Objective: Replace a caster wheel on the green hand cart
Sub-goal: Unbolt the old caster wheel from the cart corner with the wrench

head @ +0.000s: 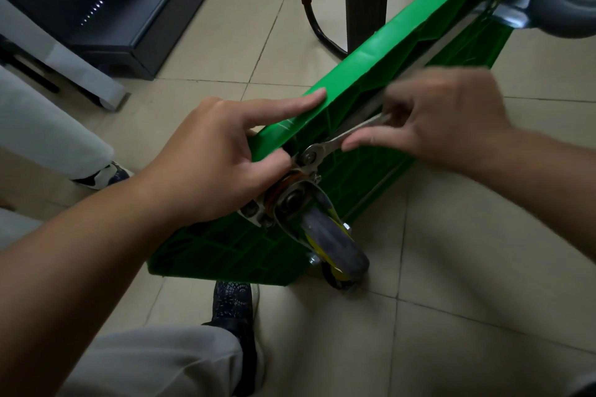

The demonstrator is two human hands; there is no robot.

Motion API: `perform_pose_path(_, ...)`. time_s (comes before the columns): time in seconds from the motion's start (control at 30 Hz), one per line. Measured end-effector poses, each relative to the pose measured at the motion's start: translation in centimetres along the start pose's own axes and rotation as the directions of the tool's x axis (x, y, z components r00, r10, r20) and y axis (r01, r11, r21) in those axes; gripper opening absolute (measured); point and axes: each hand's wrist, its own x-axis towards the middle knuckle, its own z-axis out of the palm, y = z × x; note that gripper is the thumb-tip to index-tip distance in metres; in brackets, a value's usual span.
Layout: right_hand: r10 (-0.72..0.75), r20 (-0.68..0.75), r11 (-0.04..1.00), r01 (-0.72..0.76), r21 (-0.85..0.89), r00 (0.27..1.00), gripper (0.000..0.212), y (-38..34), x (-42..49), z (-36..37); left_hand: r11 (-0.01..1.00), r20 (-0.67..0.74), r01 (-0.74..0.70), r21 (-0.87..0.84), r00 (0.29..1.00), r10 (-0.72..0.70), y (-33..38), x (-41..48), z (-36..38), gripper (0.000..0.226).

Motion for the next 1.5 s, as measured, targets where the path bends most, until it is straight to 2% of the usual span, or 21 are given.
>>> perform_pose_path(0.07,-0.093,-0.010,0.993,0.092,-0.077,0.996,0.081,0.1,0.9,-1.7,1.000,-0.002,-0.004,0.013,1.000,0.004,0.1,0.0,0.0,0.062)
perform_pose_path(0.2,-0.087,0.124,0.975,0.110,-0.192,0.988,0.087,-0.7,1.4,-4.0,1.000,0.001,0.005,0.014,1.000,-0.005,0.4,-0.2,0.1,0.063)
perform_pose_path(0.27,-0.145,0.125,0.940,0.176,-0.292,0.982,0.080,-1.8,2.1,-5.5,1.000,-0.007,0.002,0.031,1.000,-0.002,0.2,-0.1,0.2,0.063)
perform_pose_path(0.4,-0.331,0.054,0.854,0.324,-0.406,0.942,0.053,-4.8,3.3,-7.4,1.000,-0.020,0.012,0.015,1.000,-0.012,0.1,0.0,0.4,0.064)
perform_pose_path(0.6,-0.403,0.065,0.839,0.396,-0.372,0.913,0.058,-3.7,2.9,-7.8,1.000,-0.002,0.018,-0.007,1.000,-0.018,0.0,0.0,0.5,0.063)
perform_pose_path(0.73,-0.493,-0.005,0.823,0.465,-0.325,0.870,0.055,-3.1,2.7,-7.9,1.000,-0.001,0.025,0.001,1.000,-0.025,-0.1,0.0,0.4,0.063)
perform_pose_path(0.83,-0.506,-0.035,0.839,0.483,-0.252,0.862,0.055,-3.0,3.1,-8.5,1.000,-0.012,0.031,0.006,0.999,-0.031,-0.2,0.2,0.3,0.063)
perform_pose_path(0.93,-0.389,0.000,0.918,0.388,-0.082,0.921,0.058,-1.1,2.3,-7.3,1.000,-0.009,0.028,0.006,1.000,-0.028,-0.3,0.0,0.1,0.061)
perform_pose_path(1.03,-0.171,-0.022,0.973,0.173,0.152,0.985,0.057,1.4,-0.4,-4.6,0.999,-0.030,0.030,0.036,0.999,-0.029,-0.5,-0.2,0.0,0.063)
perform_pose_path(1.13,0.136,-0.097,0.895,-0.080,0.439,0.986,0.054,1.8,-3.3,-1.7,0.998,-0.039,0.042,0.047,0.998,-0.040,-0.3,-0.2,0.1,0.062)
perform_pose_path(1.2,0.246,-0.082,0.829,-0.166,0.535,0.966,0.053,1.2,-4.2,0.0,0.998,-0.032,0.042,0.039,0.999,-0.040,-0.1,-0.2,0.1,0.062)
perform_pose_path(1.3,0.305,-0.075,0.766,-0.198,0.611,0.949,0.056,0.2,-4.2,1.4,0.999,-0.022,0.040,0.023,0.999,-0.039,0.0,-0.2,0.1,0.059)
perform_pose_path(1.4,0.284,-0.088,0.796,-0.184,0.576,0.955,0.056,-0.8,-3.8,2.4,0.999,-0.013,0.047,0.008,0.999,-0.047,0.2,-0.1,0.3,0.060)
perform_pose_path(1.5,0.288,-0.087,0.784,-0.183,0.593,0.954,0.053,-1.5,-3.8,3.3,0.998,-0.008,0.054,-0.018,0.999,-0.054,0.1,0.0,0.3,0.061)
